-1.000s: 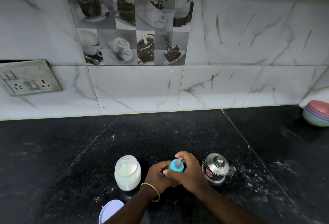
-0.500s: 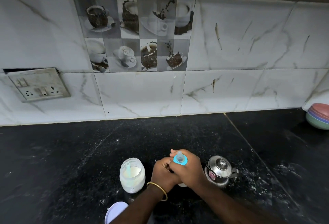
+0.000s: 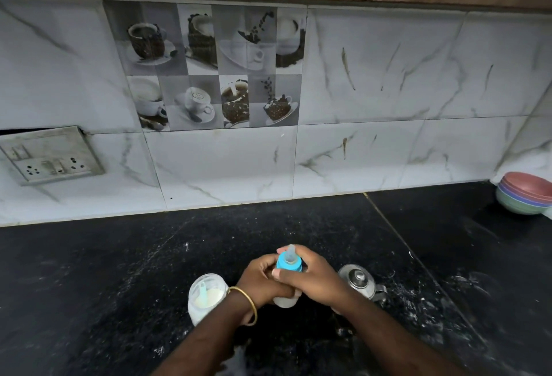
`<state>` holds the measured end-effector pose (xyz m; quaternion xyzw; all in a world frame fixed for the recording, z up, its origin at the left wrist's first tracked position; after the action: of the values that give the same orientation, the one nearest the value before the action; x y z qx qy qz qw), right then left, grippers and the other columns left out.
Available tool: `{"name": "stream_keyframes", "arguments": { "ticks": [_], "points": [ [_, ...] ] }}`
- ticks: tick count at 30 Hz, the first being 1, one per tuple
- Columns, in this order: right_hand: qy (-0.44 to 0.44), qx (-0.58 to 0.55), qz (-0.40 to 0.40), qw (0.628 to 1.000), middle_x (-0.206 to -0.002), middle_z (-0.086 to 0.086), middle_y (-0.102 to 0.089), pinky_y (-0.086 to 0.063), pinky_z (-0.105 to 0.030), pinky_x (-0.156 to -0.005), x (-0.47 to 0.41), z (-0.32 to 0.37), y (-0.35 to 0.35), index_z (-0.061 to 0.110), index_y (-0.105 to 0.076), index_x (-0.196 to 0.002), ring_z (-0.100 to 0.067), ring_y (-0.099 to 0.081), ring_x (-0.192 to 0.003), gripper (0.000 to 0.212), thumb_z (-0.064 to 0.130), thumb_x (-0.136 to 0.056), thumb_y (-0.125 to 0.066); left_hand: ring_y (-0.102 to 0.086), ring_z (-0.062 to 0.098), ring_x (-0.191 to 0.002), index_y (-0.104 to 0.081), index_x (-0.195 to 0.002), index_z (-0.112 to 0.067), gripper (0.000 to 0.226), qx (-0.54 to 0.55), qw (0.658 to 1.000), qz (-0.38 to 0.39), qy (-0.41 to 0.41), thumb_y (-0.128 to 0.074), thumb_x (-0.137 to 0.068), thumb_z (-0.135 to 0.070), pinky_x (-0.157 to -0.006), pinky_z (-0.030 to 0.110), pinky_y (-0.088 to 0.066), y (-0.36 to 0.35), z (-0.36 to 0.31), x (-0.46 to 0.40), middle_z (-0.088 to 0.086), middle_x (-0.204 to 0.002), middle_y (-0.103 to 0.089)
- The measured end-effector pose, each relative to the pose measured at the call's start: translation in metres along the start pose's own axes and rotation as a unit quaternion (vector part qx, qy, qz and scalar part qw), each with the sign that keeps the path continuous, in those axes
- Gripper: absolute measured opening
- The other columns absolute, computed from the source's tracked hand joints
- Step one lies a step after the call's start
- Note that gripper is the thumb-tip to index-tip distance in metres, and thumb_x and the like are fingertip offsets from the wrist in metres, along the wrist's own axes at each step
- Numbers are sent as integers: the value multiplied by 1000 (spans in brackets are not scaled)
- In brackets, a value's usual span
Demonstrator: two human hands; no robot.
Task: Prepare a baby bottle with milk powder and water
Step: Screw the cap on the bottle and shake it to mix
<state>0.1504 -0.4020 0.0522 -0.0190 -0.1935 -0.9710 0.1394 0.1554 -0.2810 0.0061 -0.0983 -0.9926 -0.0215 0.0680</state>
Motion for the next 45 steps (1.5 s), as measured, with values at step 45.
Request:
{"name": "stream_keyframes", "arguments": {
  "ticks": [45],
  "points": [
    [103, -121, 91, 983, -92, -1, -76, -59, -25, -72, 11, 29, 45, 27, -71, -93, -12, -73, -84, 37, 36, -61, -88, -75, 15, -84, -74, -88, -23, 38, -80, 992, -90, -37, -86, -58, -4, -69, 22, -57, -72, -48, 31, 1, -86, -78]
  ]
}}
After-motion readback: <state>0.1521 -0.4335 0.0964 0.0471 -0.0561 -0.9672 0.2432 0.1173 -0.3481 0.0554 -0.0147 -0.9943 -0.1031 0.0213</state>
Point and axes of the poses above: each hand's wrist, its own x-axis away from the middle knuckle, its own y-axis out of the back of the hand, z = x × y, the point moved 8 cm from there along -x, towards the middle knuckle
